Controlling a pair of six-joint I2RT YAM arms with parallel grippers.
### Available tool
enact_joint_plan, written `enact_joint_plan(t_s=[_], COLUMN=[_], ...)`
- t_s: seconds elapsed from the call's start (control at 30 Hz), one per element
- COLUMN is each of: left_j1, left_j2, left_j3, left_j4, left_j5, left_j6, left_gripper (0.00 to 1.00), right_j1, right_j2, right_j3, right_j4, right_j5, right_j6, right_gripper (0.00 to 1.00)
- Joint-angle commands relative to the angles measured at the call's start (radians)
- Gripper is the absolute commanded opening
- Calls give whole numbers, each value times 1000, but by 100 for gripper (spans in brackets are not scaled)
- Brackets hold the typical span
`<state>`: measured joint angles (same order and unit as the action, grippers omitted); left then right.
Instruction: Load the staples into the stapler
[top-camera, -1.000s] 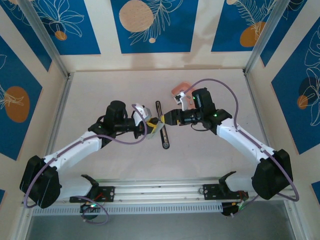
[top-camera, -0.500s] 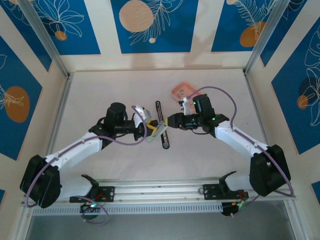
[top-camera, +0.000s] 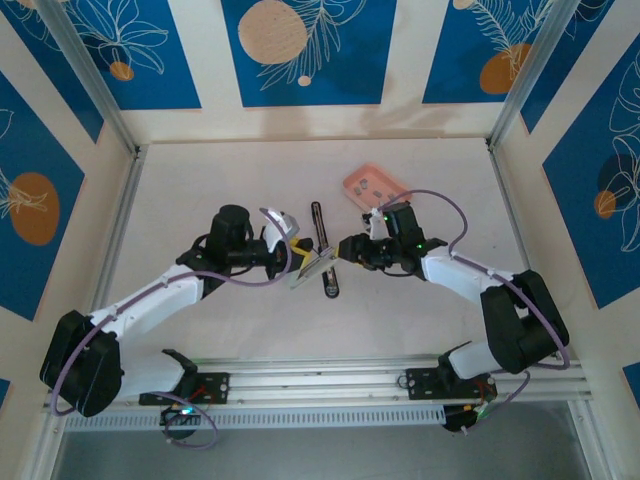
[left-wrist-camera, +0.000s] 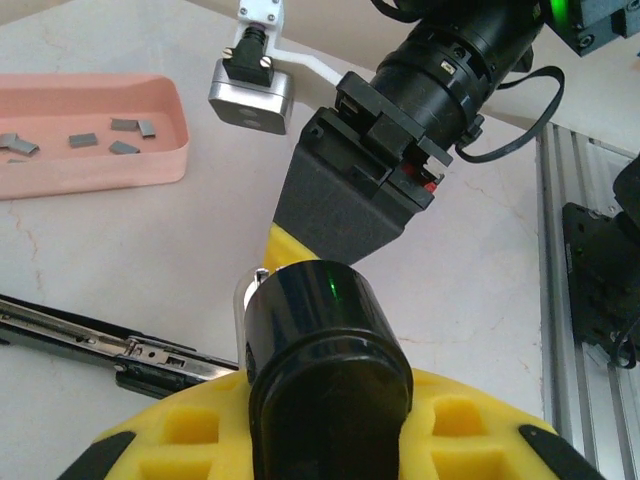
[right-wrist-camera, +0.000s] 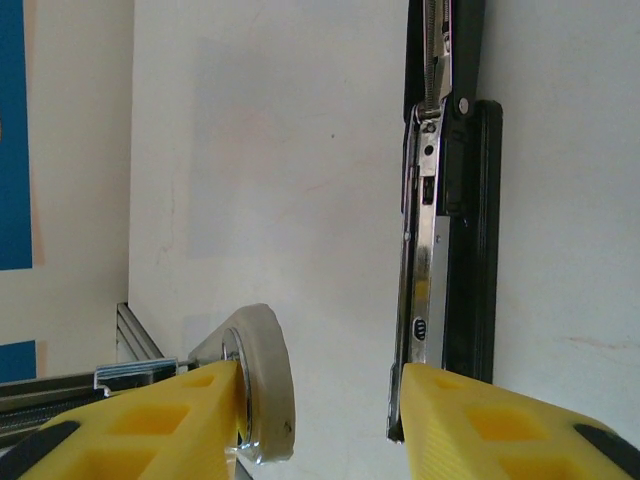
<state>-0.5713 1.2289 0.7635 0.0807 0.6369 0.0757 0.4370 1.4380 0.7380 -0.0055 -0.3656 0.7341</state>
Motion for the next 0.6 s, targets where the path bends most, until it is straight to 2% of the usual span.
enact_joint_plan(t_s=[0.0, 0.57], left_j1=[-12, -10], left_j2=[-74, -129], left_j3=[59, 138], left_j4=[280, 182], left_j5=[100, 63], left_j6=[-22, 38], left_gripper=[0, 0], right_j1=[54, 56], right_j2=[47, 42], right_j3=[-17, -82], right_j4=[-10, 51], right_j5=[-6, 14], right_j6=[9, 38], right_gripper=[46, 50])
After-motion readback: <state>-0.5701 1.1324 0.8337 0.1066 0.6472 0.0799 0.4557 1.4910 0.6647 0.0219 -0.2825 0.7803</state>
